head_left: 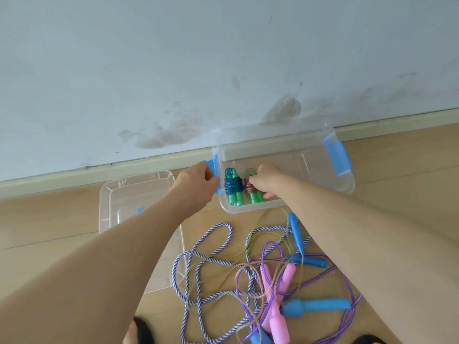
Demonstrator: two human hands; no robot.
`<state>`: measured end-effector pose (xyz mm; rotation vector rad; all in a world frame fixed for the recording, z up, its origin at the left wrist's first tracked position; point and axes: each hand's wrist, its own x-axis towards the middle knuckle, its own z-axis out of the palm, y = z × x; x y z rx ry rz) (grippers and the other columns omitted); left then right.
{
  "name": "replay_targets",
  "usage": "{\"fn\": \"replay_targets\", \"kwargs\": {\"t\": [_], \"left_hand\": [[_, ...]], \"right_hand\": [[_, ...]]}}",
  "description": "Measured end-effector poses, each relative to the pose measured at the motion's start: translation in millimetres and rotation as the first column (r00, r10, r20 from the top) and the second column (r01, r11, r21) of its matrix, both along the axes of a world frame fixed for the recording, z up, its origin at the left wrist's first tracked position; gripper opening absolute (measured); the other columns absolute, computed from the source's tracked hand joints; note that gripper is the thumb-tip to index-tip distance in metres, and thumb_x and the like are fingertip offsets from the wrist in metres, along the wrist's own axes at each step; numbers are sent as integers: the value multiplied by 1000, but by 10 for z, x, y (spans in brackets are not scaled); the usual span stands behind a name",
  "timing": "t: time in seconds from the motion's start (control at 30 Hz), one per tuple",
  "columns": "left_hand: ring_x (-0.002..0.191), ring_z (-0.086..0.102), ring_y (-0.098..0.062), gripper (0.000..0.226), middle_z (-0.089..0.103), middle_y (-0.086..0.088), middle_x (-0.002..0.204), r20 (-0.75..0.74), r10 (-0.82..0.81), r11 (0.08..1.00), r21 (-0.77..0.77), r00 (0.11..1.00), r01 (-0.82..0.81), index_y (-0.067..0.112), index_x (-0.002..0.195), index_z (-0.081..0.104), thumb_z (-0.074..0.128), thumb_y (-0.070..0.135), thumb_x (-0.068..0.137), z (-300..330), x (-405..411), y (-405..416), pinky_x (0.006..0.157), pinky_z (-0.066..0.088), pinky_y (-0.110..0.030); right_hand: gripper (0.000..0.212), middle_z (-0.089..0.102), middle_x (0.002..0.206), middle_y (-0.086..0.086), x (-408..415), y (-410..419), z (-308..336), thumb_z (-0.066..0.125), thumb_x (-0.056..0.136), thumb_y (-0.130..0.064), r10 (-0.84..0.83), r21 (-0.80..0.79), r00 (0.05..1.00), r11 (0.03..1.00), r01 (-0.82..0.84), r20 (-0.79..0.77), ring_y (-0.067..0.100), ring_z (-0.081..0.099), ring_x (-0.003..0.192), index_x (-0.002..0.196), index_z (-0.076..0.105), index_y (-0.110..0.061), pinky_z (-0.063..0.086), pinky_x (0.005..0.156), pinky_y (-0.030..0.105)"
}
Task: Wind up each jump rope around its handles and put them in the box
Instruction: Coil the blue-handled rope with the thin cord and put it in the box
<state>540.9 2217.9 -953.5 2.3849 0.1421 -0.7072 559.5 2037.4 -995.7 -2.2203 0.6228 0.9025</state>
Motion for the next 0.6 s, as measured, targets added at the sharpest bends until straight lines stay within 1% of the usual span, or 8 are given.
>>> {"fn": "replay_targets", "kwargs": {"t": [0.07,0.13,0.27,0.37,0.4,0.47,0.53,0.6], "left_hand": [[59,66,-19,13,69,-9,79,-15,1,1000,6,1000,-1,14,90,52,47,24,95,26,24,-14,62,54,-32],[60,70,-20,16,68,-10,79,-14,-28,999,33,1000,28,12,90,50,43,24,98,36,15,-39,61,52,-30],[62,71,-23,36,70,-13,66,-38,-203,957,204,979,206,8,72,44,32,27,101,129,-93,-94,60,50,-29],[69,74,-27,44,73,-16,75,-149,-368,880,262,918,396,8,70,44,25,29,104,240,-228,-132,79,55,-36],[69,74,-27,44,73,-16,78,-184,-401,863,254,898,437,8,73,45,24,30,104,259,-282,-136,79,55,-37],[65,74,-25,46,72,-13,78,-241,-451,828,246,859,504,5,83,54,26,36,103,277,-420,-133,67,55,-30],[58,71,-21,52,72,-11,75,-305,-509,763,273,805,586,1,92,61,28,41,102,268,-595,-120,54,46,-25],[61,69,-21,52,73,-9,77,-371,-567,676,299,735,673,2,98,63,30,42,101,227,-774,-106,57,47,-26]], "right_hand": [[30,65,111,15,-9,7,36,47,102,-18,67,-48,998,997,-67,-1,34,67,106,118,64,0,57,91,40],[30,66,117,18,-19,-2,117,48,101,-20,151,-156,987,978,-141,59,34,66,102,116,64,1,54,81,35],[21,62,107,13,-160,-80,199,48,98,-22,188,-262,929,959,-104,319,29,56,86,112,52,-6,40,68,34],[9,59,88,5,-381,-99,342,49,93,-19,237,-295,774,953,-68,587,27,56,78,95,50,-10,38,63,35],[8,57,79,1,-479,-102,406,50,92,-19,258,-295,716,953,-77,648,26,54,73,90,49,-12,37,61,35],[12,47,65,-5,-725,-111,552,53,90,-21,322,-300,627,943,-145,709,25,48,63,83,45,-16,32,56,34],[15,44,58,-4,-1024,-123,661,55,86,-21,431,-338,546,902,-267,718,28,47,56,78,43,-19,34,53,33],[9,56,64,-1,-1325,-156,684,55,84,-21,576,-403,476,813,-420,664,34,56,59,81,48,-19,39,52,35]]}}
